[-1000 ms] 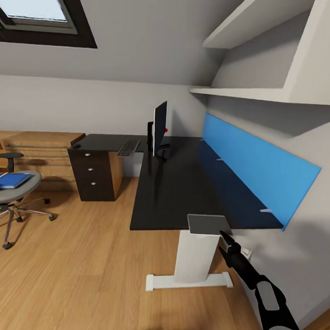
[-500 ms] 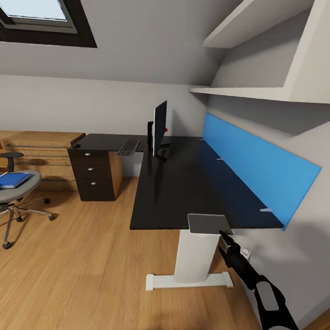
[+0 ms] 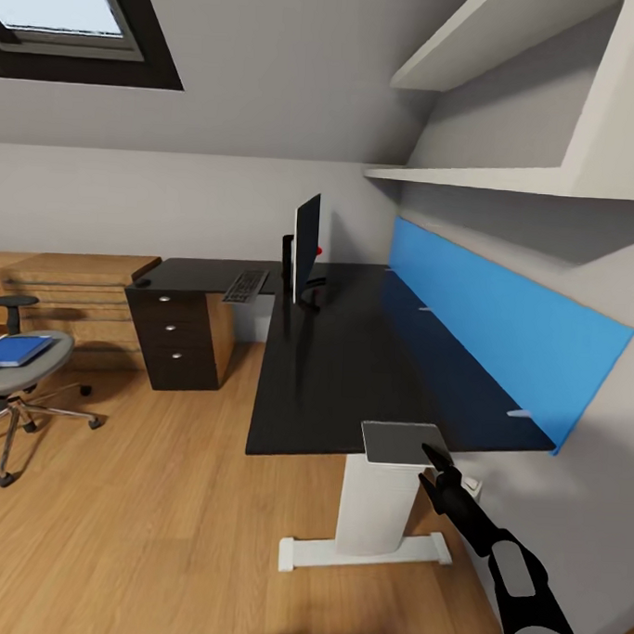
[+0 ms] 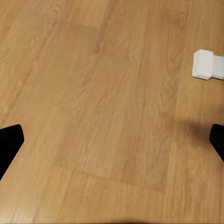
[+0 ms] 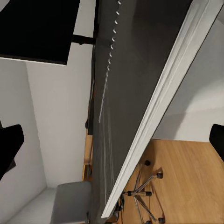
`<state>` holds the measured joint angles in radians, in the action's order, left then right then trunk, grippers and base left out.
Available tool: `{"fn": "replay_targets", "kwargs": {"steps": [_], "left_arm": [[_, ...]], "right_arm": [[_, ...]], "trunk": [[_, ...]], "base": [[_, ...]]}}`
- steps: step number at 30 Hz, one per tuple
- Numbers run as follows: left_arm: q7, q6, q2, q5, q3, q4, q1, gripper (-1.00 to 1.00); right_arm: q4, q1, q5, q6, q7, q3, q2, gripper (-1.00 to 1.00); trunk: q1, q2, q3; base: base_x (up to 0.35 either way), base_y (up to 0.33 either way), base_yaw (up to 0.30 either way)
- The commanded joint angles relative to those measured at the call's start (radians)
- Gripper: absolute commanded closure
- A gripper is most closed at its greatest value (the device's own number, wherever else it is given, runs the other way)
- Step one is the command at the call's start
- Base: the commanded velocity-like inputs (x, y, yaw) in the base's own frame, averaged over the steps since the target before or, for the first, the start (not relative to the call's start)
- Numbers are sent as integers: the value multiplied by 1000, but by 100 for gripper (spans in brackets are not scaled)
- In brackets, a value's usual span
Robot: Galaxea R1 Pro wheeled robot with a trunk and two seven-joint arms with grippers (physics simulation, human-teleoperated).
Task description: In the bedroom, organize the workspace by keeping the computer under the desk, ensuring the monitor is on the desk, placing the keyboard on the desk next to the monitor, placing the mouse on the desk next to the keyboard, moving the folder from the swivel chair onto the desk next to the mouse, stacking the notebook on top of the folder with the pen on top of the notebook, and positioning the swivel chair next to the desk.
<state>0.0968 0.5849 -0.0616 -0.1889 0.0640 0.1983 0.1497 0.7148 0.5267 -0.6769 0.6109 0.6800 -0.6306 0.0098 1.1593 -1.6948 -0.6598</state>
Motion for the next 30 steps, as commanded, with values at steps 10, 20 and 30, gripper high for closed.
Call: {"fn": "replay_targets", "kwargs": {"steps": [10,20,30], "left_arm": [[0,3,-1,3,7,0,0,-100],[0,3,-1,3,7,0,1,-100],[0,3,-1,3,7,0,1,-100]], "right_arm": [[0,1,-2,7,1,-4,1,-100],[1,1,-2,7,1,-4,1,-100],[0,1,-2,7,1,-5,1,-100]], "trunk": [[0,0,-1],[0,0,-1],[0,0,-1]], "base": [[17,0,0],[2,0,0],[0,0,0]]}}
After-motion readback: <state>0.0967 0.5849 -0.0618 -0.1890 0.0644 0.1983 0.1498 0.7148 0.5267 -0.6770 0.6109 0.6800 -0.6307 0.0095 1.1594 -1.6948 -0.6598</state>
